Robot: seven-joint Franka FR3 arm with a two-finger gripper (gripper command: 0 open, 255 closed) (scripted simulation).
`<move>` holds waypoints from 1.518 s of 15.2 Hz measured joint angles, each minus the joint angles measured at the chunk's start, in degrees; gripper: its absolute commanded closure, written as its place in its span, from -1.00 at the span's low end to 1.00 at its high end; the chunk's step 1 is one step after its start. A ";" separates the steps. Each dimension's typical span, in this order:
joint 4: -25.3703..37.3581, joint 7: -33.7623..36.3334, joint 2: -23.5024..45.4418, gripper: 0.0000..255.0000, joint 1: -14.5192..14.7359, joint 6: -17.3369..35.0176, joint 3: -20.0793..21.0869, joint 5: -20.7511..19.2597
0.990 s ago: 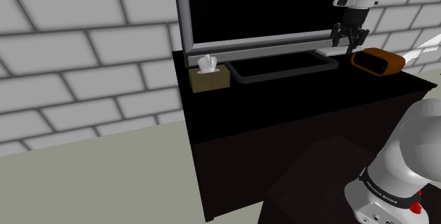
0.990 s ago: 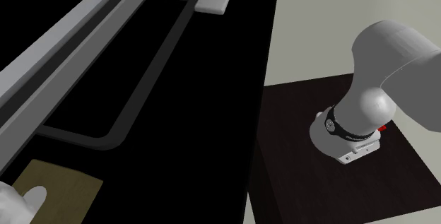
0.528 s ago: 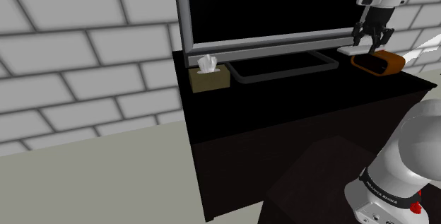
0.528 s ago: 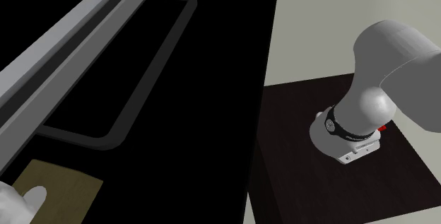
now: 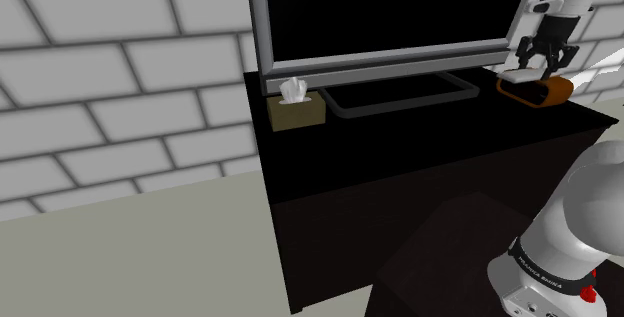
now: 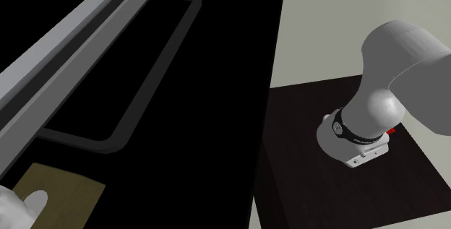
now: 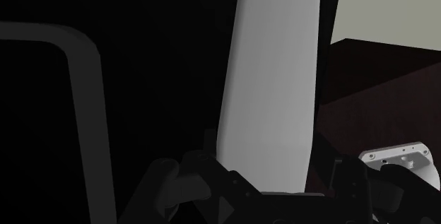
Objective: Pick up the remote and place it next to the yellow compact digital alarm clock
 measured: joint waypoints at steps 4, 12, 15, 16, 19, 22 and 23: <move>-2.83 0.04 -0.04 1.00 -0.18 2.92 -1.01 -0.58; -7.90 0.03 1.29 1.00 0.38 9.40 -3.82 -1.07; -9.35 -0.06 2.09 1.00 0.85 11.64 -4.99 -1.03; -9.98 -0.21 2.37 1.00 0.98 12.57 -5.54 -1.07; -11.64 -0.53 3.47 1.00 1.62 15.33 -7.17 -0.94; -13.00 -0.96 4.69 1.00 2.43 17.86 -8.84 -0.65; -13.43 -1.00 5.12 1.00 2.76 18.67 -9.31 -0.49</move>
